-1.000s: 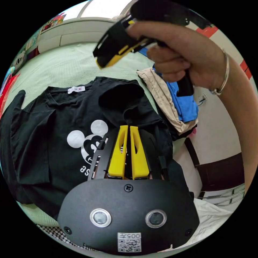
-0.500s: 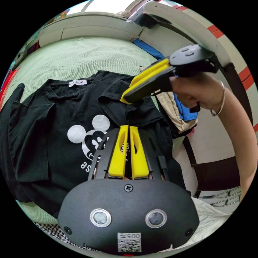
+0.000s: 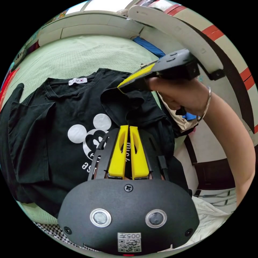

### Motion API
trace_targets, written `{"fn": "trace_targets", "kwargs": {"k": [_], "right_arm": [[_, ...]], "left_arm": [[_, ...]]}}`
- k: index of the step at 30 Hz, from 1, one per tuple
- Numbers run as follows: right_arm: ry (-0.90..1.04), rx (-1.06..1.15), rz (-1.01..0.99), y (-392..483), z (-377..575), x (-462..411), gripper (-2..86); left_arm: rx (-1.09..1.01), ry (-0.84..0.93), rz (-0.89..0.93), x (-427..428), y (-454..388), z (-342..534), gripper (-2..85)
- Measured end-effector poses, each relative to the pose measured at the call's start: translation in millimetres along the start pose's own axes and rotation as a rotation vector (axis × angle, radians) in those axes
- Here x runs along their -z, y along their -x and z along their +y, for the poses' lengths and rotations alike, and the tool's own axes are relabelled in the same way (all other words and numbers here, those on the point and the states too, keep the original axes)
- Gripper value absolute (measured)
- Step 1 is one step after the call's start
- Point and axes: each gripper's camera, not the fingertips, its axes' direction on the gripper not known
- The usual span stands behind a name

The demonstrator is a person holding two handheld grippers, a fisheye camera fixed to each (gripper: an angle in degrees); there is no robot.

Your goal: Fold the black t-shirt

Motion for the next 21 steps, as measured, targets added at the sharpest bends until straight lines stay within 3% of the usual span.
{"fn": "trace_targets", "kwargs": {"k": [6,11,14,21], "right_arm": [[-0.055,-0.166,-0.078,-34.1,-1.8,6.2,-1.4],[-0.069,-0.403,-0.270,-68.2,-1.5,-8.9,-1.0],[-0.082,-0.431,-0.355,-75.7,6.7,-22.7,0.3],[-0.081,-0.320,-0.311,-77.1,39.7,-50.9,6.0]], "left_arm": [[-0.011,0.004,-0.016,10.1,-3.7,4.7,1.1],[-0.018,-0.008,-0.055,22.4,-5.0,11.5,1.3],[-0.011,0.000,-0.067,29.8,-3.6,16.1,1.8],[0.019,0.089,-0.060,36.4,-2.5,26.3,2.5]]}}
